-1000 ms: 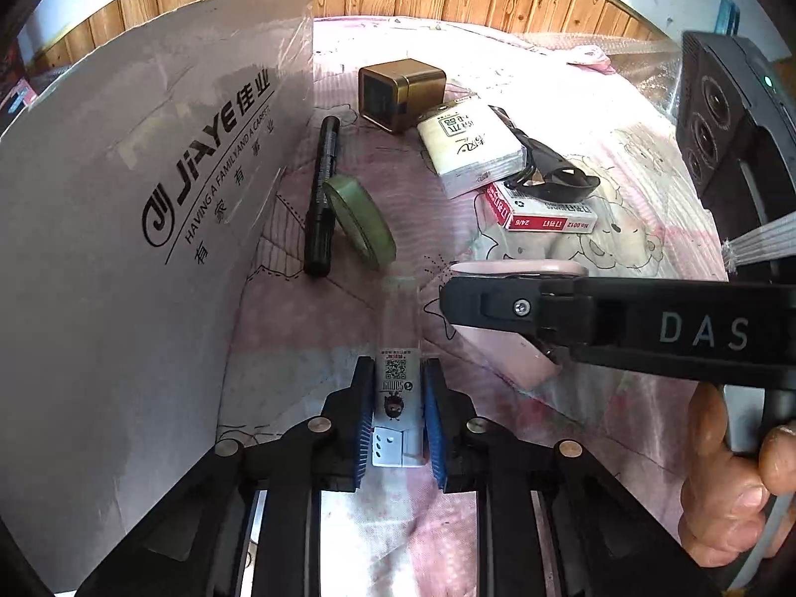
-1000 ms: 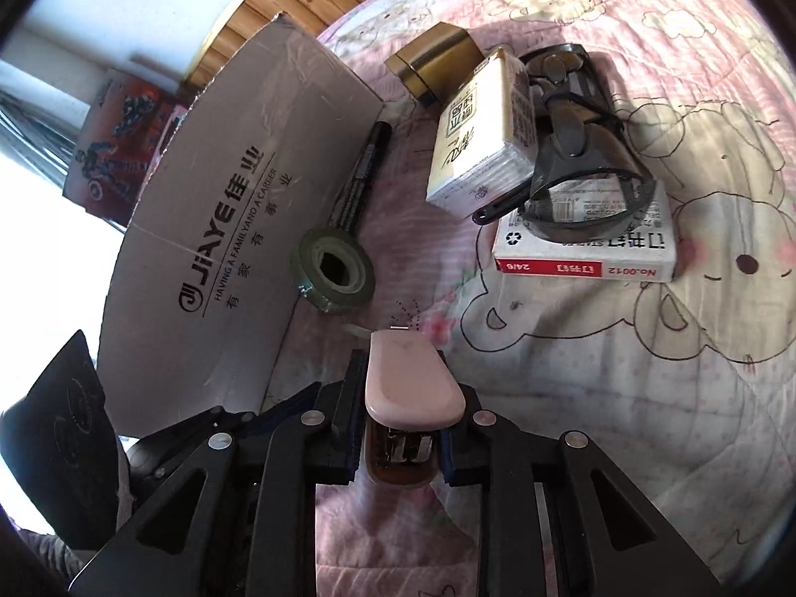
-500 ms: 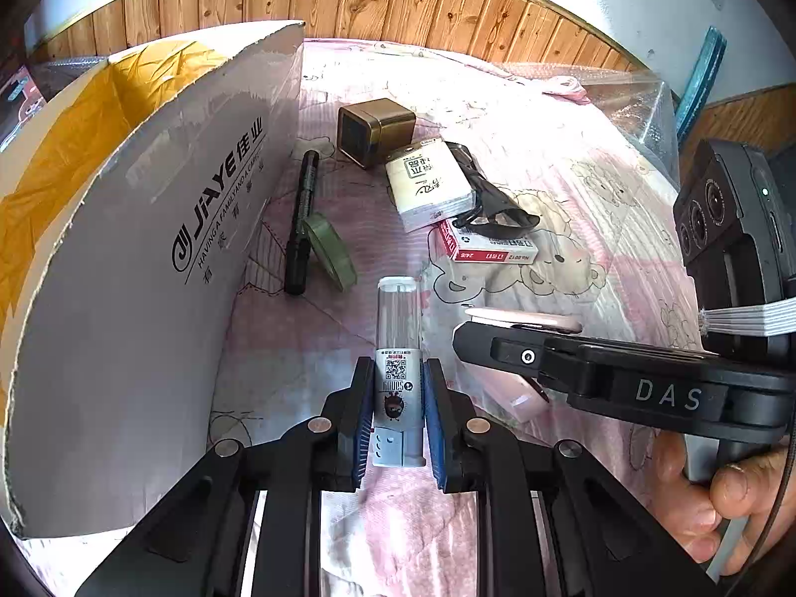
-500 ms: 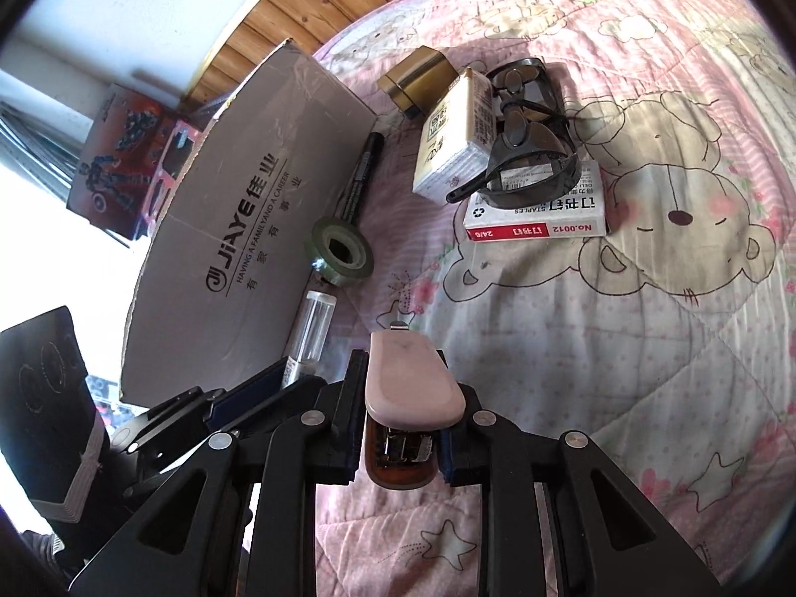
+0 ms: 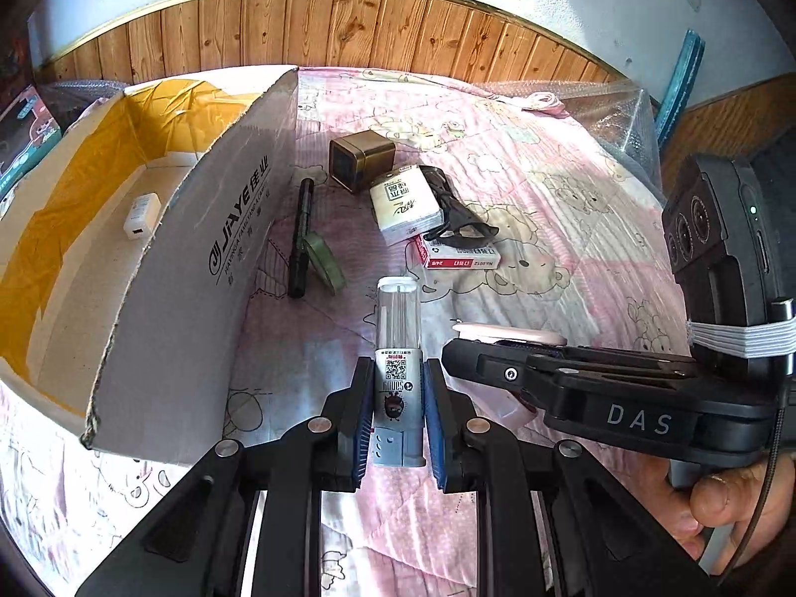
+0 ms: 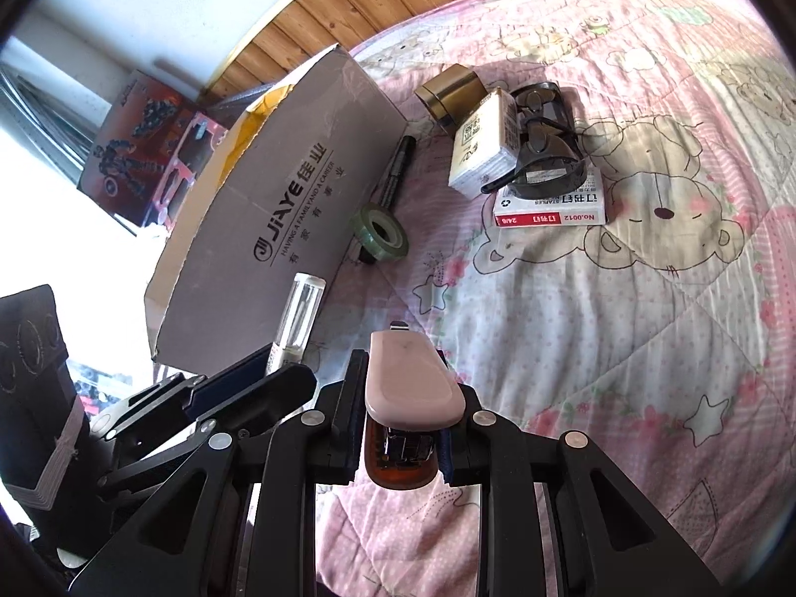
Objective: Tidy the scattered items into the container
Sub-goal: 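Carry the pink stapler and glue stick over the box with both tools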
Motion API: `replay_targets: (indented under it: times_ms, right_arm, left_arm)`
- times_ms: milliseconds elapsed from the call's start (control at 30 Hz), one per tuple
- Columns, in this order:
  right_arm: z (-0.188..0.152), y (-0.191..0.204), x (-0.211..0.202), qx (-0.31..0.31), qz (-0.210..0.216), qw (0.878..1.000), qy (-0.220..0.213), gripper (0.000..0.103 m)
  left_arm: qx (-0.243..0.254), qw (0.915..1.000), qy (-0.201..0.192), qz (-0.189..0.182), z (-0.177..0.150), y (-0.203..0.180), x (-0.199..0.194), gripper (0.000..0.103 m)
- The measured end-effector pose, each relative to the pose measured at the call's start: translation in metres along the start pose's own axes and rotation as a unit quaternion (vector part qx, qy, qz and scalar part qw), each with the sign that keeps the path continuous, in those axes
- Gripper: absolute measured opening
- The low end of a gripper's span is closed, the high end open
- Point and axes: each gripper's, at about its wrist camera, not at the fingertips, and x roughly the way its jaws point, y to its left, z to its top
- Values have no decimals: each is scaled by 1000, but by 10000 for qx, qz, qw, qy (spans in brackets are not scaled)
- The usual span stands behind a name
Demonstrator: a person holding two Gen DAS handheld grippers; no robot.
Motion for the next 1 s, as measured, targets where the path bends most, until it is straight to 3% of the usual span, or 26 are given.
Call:
replay_targets:
  times_ms: [333, 1000]
  right_arm:
    - [-22, 29, -21, -243, -61, 9996, -141, 24]
    - [-58, 90, -46, -745, -26, 9966, -364, 24]
  left_arm:
    - [75, 9998, -93, 139, -11, -2, -29, 20]
    - [-48, 9982, -594, -9, -35, 14, -96, 20]
